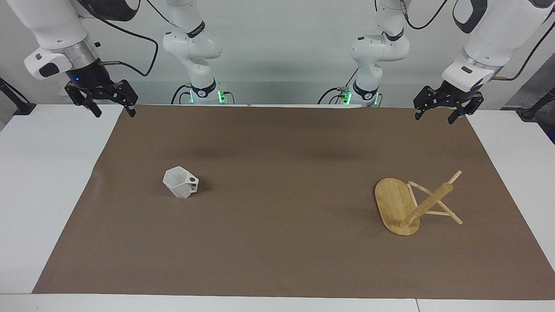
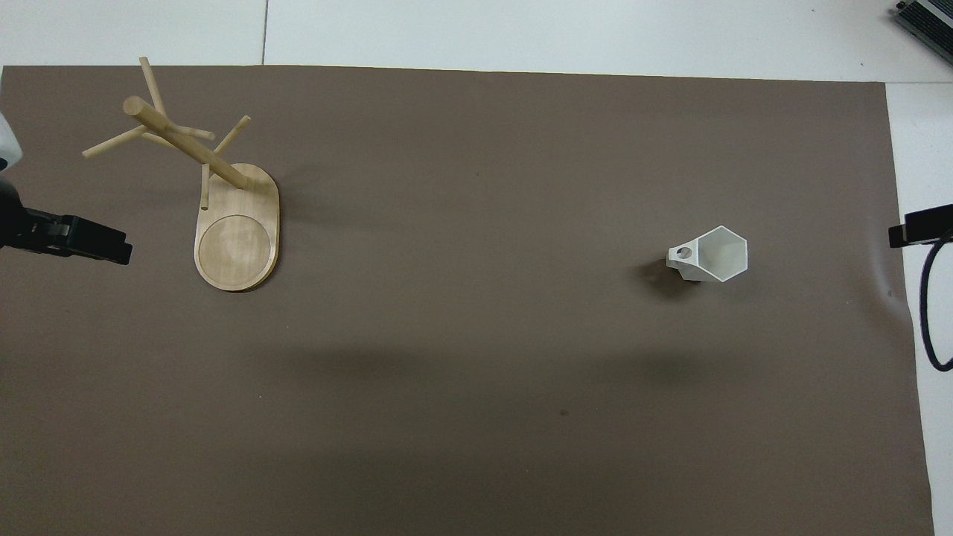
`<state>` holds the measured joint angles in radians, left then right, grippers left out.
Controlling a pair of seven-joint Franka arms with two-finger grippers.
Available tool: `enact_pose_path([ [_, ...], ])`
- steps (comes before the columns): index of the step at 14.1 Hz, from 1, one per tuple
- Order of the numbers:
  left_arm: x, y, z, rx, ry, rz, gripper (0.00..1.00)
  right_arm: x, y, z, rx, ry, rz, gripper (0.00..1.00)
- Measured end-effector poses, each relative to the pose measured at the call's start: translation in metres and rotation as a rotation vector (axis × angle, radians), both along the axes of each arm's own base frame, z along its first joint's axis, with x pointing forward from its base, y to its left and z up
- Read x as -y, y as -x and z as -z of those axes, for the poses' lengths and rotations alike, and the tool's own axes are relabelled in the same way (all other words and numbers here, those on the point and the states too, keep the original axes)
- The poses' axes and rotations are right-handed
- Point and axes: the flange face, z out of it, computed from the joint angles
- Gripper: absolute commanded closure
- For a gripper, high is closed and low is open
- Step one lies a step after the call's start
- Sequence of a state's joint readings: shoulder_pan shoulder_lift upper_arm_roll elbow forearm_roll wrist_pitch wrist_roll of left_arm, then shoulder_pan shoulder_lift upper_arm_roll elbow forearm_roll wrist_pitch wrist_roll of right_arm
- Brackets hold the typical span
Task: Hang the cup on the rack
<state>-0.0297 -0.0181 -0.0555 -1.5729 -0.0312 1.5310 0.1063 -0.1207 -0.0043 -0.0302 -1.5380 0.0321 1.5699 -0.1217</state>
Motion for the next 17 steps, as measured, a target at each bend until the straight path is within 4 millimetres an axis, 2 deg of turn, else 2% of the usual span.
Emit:
enact_pose_path([
  [17, -0.0020, 0.0000, -0.0002, 0.000, 0.000, -0.004, 0.00, 0.0018, 0.0005, 0.0058, 0.007, 0.001, 0.004, 0.00],
])
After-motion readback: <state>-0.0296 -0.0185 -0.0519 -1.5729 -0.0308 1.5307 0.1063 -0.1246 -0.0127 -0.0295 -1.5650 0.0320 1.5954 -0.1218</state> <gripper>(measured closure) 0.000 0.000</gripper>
